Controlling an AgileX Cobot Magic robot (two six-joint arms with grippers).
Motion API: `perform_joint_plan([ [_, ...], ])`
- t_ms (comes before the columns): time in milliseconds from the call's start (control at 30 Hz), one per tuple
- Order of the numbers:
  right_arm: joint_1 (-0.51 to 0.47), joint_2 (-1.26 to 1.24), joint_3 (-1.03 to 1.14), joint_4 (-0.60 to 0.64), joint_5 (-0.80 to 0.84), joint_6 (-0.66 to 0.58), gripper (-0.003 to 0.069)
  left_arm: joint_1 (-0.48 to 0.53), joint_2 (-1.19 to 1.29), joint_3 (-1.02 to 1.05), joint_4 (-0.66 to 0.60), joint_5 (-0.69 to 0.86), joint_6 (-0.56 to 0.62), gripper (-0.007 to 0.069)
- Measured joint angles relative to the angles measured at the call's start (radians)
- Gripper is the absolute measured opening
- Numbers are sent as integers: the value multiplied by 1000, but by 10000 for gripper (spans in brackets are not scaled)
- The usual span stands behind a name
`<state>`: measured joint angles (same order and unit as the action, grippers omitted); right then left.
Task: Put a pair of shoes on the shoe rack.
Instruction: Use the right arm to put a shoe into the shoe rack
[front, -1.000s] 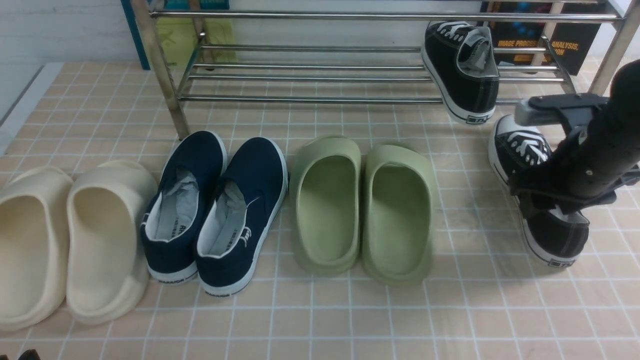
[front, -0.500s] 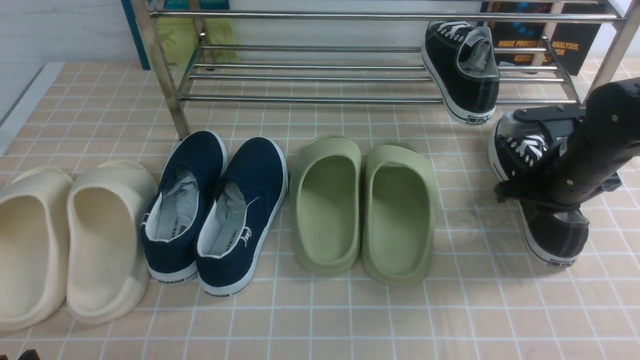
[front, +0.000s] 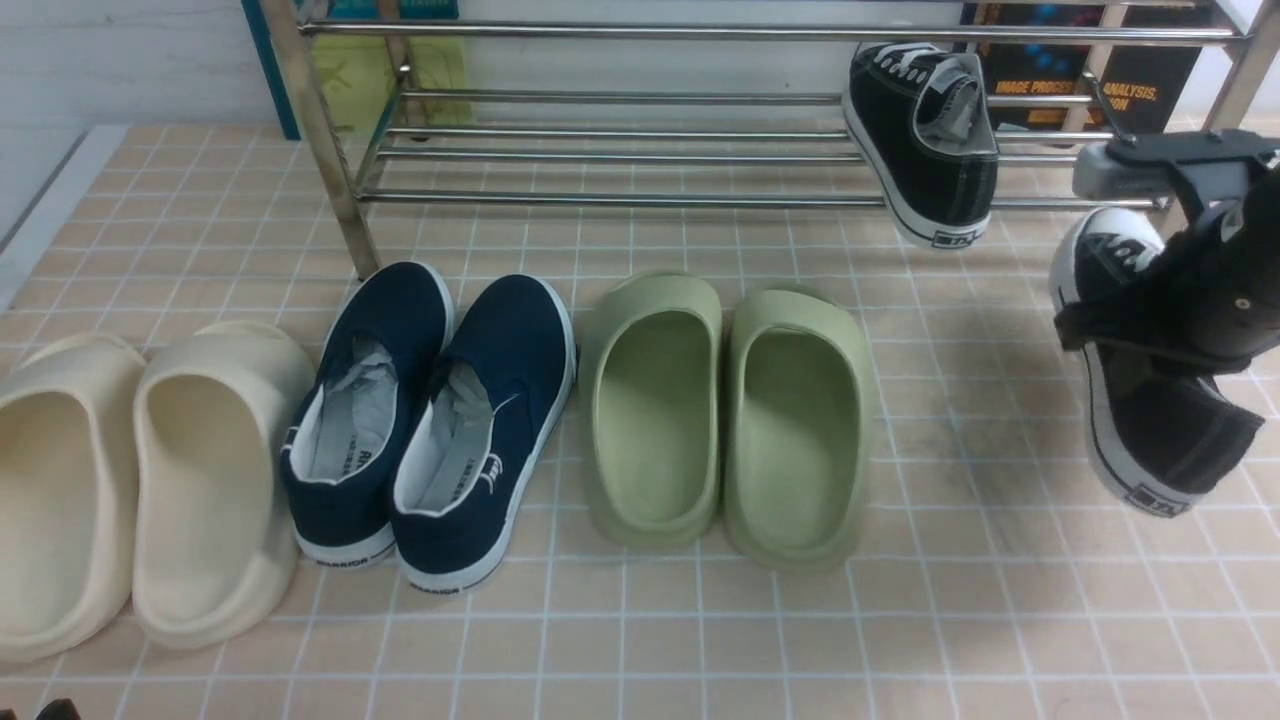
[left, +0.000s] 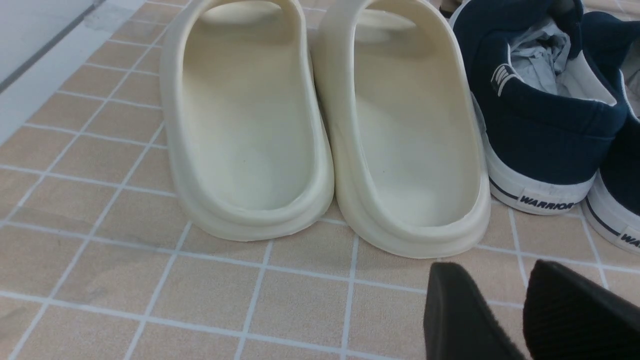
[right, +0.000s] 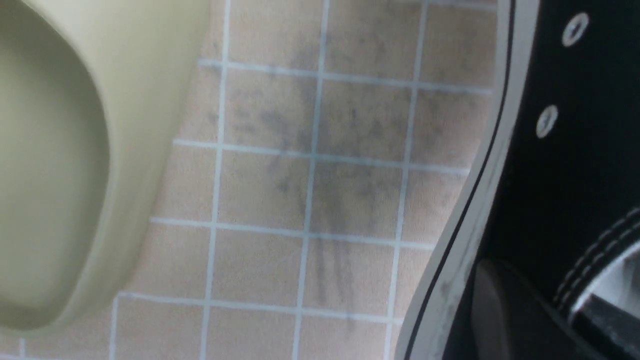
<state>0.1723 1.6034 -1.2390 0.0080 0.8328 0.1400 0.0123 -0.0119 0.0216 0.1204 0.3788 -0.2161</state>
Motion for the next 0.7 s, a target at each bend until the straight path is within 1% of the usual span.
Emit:
perform_joint_plan([
  [200,0,71,-123,-36,-66,-9,-6,0,0,0,3,0,0,239],
  [400,0,189,-282,-67,-53,-43,-7,0,0,0,19,0,0,239],
  [500,0,238,-351,-103,-40,-45,-7,0,0,0,20,0,0,239],
  [600,0,304,-443,-181,-30,-47,-7,0,0,0,22,0,0,239],
  [700,0,353,-503,-229,-34,-70,-7,0,0,0,23,0,0,239],
])
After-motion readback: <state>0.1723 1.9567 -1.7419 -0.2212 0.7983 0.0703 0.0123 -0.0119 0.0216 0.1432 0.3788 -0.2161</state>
